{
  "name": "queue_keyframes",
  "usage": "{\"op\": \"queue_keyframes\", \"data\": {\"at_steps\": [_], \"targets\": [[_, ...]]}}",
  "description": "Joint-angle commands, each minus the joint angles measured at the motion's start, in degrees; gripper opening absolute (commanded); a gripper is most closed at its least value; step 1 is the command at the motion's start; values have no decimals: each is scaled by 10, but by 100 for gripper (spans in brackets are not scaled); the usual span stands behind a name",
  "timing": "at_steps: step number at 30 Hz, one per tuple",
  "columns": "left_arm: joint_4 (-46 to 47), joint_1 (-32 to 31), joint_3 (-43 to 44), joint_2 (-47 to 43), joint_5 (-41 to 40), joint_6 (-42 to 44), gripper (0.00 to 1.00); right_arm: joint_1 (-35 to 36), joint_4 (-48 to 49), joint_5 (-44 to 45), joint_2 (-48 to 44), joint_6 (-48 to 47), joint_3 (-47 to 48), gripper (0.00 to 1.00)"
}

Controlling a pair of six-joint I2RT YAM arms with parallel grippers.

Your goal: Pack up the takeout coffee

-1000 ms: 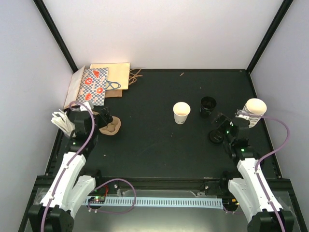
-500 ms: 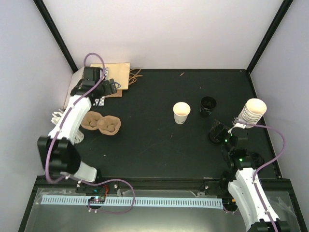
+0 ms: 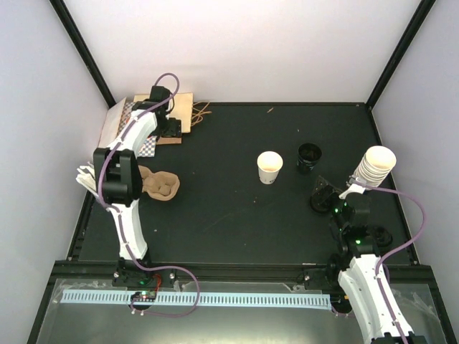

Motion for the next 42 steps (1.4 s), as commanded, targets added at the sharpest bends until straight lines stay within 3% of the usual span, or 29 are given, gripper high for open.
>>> {"op": "queue_keyframes", "data": {"at_steps": [1,6,13,17,24,30,31,38,42], "targets": [[-47,0,81,49,-19,47,95,2,17,-12,-5,0,-8,100],[-75,9,177,113,16,71,94,2,15,-13,-8,0,-9,100],[-50,10,208,154,6,117,85,2,15,-13,-23,0,-13,100],[-38,12,216,173,21,145,67,2,16,-13,-20,-1,-12,100],[-33,12,241,215,28,171,70,2,11,-10,-20,-3,-9,100],[-30,12,268,247,-8,172,64,2,13,-9,-16,-3,-9,100],[-27,12,271,251,-13,172,61,2,14,-10,-16,-3,-9,100],[-41,11,285,239,0,177,3,2,16,-12,-15,-2,-11,100],[-52,7,280,201,-16,172,2,2,19,-12,-14,-1,-12,100]]}}
